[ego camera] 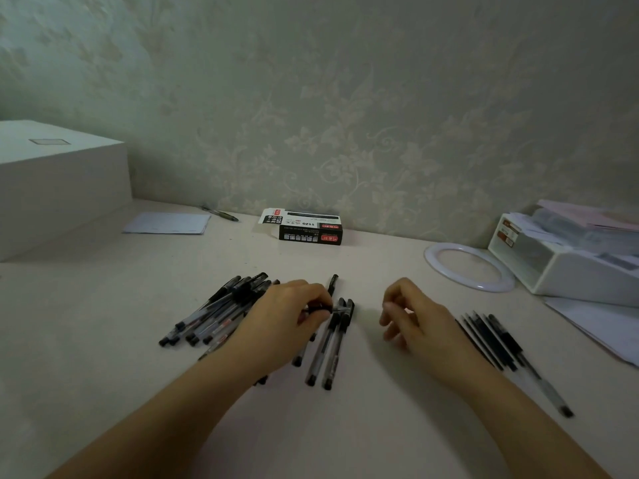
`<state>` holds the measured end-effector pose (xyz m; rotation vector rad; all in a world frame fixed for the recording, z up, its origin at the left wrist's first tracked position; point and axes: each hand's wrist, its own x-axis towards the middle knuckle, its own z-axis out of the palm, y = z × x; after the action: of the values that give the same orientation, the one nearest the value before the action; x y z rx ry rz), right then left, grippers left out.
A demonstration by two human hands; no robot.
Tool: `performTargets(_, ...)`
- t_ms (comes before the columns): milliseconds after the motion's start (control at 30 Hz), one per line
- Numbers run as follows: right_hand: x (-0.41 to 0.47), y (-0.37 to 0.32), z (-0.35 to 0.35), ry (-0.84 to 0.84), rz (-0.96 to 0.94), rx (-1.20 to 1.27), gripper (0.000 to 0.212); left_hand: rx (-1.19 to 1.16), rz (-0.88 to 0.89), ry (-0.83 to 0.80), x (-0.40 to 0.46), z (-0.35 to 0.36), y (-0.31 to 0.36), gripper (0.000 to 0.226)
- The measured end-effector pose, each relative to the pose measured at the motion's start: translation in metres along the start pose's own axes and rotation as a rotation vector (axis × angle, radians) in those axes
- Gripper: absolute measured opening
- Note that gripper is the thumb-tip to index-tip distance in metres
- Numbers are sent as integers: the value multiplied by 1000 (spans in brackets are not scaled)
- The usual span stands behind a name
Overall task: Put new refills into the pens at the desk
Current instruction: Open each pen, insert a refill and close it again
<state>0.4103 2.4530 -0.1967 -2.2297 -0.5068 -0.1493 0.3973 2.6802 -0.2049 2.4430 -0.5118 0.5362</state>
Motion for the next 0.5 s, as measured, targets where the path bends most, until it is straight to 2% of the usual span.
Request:
performTargets(300, 1, -1, 5, -60, 0, 242, 29, -37, 8, -27, -1, -2, 6, 14)
performTargets(500, 4, 0, 13, -128, -37, 260, 28, -116, 51, -46, -2, 0, 16, 13)
